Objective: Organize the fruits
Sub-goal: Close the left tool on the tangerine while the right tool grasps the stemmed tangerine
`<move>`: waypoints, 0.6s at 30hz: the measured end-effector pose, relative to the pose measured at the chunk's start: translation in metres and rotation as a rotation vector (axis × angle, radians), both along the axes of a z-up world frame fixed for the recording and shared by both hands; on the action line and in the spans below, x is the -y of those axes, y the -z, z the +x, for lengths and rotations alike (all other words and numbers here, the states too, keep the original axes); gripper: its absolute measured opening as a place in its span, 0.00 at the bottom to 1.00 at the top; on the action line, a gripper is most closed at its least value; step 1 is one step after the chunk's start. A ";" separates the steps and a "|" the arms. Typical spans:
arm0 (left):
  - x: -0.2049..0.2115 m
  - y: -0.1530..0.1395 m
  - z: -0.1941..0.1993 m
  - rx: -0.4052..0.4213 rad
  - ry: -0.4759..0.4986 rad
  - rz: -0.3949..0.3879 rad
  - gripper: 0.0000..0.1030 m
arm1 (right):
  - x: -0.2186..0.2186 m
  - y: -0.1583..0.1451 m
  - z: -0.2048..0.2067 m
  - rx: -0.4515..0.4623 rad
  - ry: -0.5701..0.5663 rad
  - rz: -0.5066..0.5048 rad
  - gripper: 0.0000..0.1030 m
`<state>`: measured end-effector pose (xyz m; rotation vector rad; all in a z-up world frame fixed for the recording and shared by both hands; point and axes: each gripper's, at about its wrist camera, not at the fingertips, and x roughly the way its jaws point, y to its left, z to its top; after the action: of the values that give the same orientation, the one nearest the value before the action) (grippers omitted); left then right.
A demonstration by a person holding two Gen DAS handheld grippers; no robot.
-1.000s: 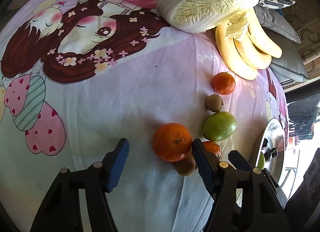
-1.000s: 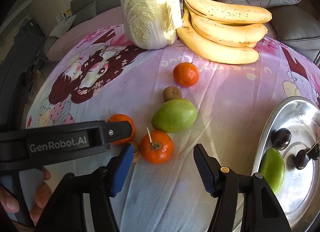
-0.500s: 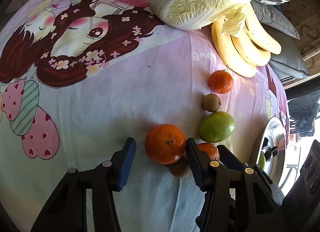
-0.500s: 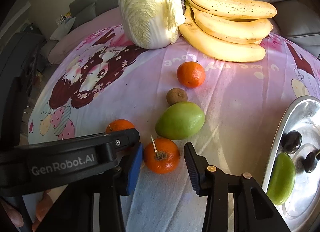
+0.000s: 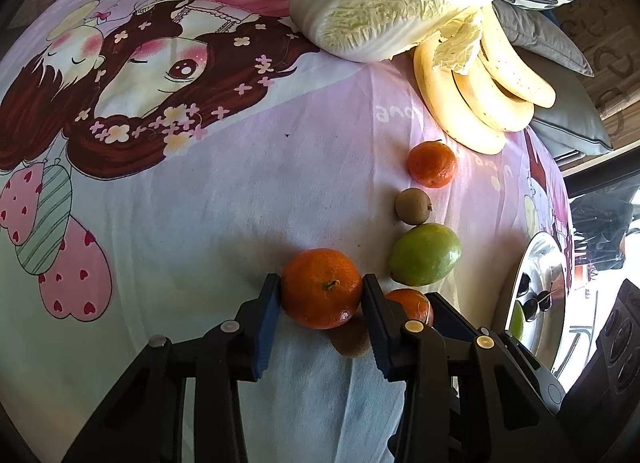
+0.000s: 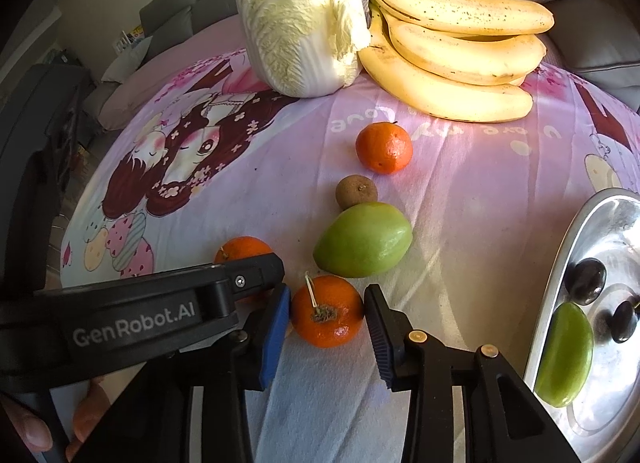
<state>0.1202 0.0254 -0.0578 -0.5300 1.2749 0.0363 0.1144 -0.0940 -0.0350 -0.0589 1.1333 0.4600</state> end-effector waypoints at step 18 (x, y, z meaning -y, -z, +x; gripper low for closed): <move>-0.014 -0.031 -0.018 0.089 -0.004 -0.012 0.40 | 0.013 -0.021 -0.006 0.027 0.032 0.037 0.40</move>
<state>0.1024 0.0393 -0.0266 -0.5389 1.1879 0.0085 0.1085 -0.1071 -0.0142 -0.0149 1.0972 0.4496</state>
